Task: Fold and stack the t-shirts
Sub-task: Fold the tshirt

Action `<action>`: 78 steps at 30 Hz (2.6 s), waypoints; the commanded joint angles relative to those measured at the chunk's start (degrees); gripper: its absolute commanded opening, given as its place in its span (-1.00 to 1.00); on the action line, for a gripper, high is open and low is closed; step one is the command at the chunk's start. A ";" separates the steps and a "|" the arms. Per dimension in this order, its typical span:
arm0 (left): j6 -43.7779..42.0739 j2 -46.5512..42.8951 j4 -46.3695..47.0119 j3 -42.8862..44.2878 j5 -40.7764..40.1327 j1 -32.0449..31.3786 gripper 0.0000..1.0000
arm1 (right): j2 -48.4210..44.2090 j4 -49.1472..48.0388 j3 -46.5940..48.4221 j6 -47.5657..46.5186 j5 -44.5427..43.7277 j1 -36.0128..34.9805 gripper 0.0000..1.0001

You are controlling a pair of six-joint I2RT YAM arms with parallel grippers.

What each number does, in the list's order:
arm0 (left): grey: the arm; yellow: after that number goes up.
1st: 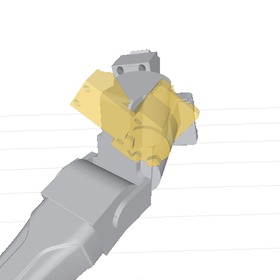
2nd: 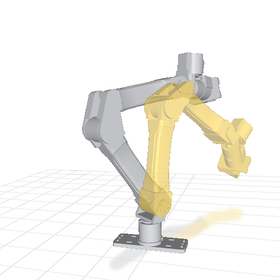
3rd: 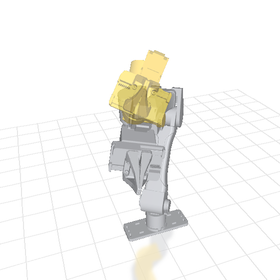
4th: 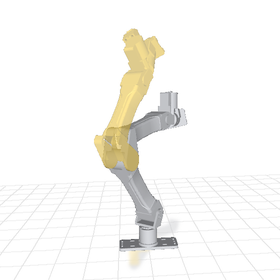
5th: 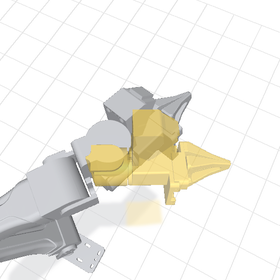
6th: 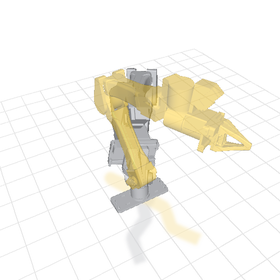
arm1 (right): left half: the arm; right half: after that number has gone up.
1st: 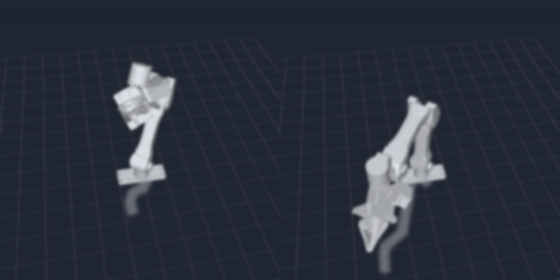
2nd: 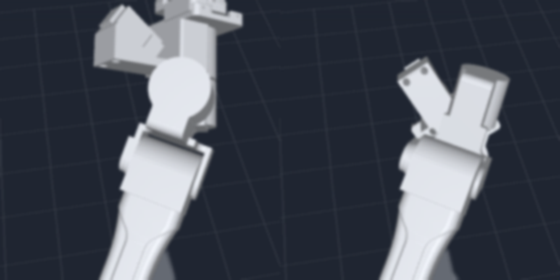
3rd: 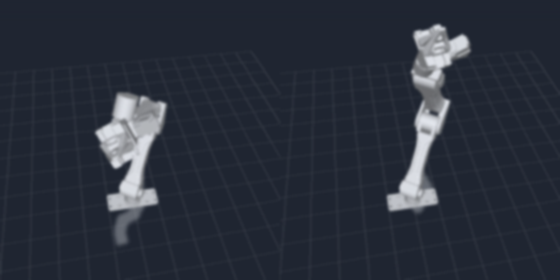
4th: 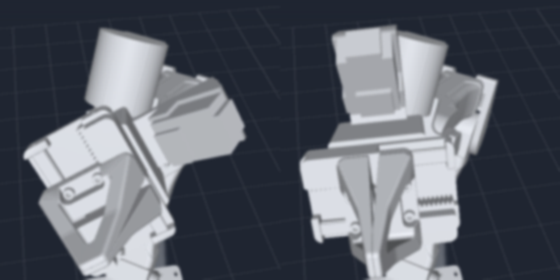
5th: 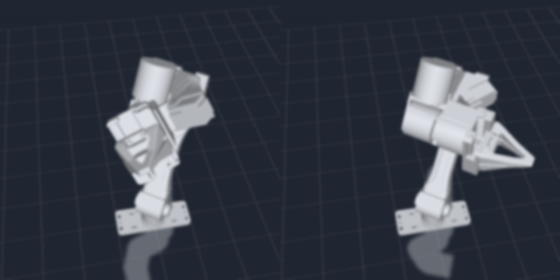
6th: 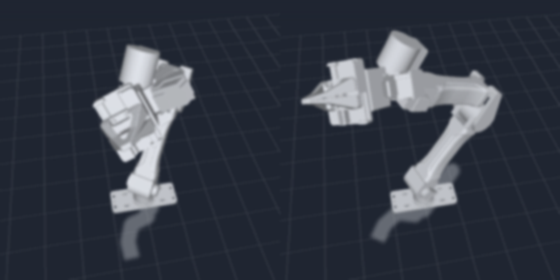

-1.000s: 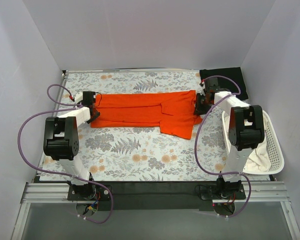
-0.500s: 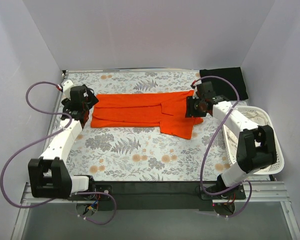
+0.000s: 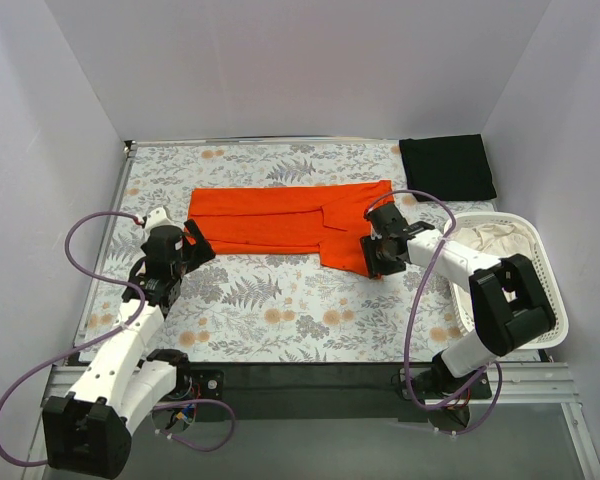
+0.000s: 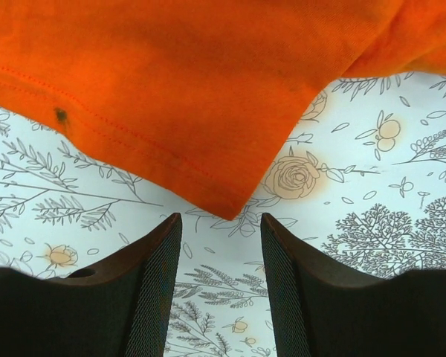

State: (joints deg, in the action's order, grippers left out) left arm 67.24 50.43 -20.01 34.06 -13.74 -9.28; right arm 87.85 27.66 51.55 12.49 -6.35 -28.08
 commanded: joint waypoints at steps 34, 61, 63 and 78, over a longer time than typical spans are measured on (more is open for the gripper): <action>-1.59 1.77 0.67 -0.05 3.01 -0.57 0.45 | 17.15 -2.08 30.79 -4.58 -7.36 1.27 -0.97; -1.32 2.56 0.76 -0.14 3.89 -0.92 0.44 | 33.26 -7.97 45.84 -2.74 -4.55 7.16 -0.88; -1.32 2.65 0.76 -0.14 3.89 -1.00 0.44 | 33.52 -8.15 45.75 -2.82 -4.37 7.24 -0.81; -1.06 3.27 0.76 -0.23 3.81 -1.00 0.44 | 34.05 -8.68 45.22 3.15 -4.03 11.37 -0.71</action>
State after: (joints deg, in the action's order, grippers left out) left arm 66.46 53.47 -19.64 33.67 -10.00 -9.98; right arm 121.36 21.39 97.08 13.45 -10.33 -17.87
